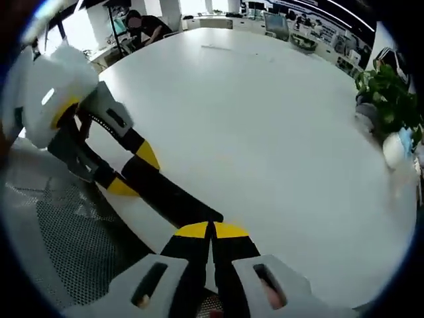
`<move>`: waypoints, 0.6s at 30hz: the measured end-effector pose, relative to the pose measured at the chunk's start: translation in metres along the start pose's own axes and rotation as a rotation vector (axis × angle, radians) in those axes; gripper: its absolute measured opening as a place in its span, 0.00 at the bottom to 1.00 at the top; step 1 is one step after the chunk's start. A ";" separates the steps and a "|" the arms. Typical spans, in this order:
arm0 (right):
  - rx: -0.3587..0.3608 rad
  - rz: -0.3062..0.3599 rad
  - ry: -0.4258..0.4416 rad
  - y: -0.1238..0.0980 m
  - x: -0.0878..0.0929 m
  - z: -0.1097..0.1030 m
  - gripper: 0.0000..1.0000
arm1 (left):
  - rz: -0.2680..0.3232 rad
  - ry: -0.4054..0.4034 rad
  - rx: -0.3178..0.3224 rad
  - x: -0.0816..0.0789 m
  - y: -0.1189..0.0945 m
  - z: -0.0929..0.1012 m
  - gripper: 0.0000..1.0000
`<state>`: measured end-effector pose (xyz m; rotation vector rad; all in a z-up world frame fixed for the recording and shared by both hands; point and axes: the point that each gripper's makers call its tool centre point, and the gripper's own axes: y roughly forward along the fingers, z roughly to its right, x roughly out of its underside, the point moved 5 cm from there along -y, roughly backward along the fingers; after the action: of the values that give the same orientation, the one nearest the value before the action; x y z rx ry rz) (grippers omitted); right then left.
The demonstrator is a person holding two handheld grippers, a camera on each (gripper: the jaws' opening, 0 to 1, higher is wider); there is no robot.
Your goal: Press the specified remote control buttons in sequence, fully releasing each button before pressing the next.
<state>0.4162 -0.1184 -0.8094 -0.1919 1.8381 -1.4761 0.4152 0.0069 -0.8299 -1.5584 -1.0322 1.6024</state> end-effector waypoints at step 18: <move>-0.035 -0.049 -0.004 0.009 0.006 -0.004 0.00 | 0.020 -0.021 0.013 0.002 0.000 0.003 0.24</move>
<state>0.4125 -0.1160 -0.8201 -0.2584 1.8687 -1.4761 0.4125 0.0082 -0.8310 -1.5516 -1.0184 1.6387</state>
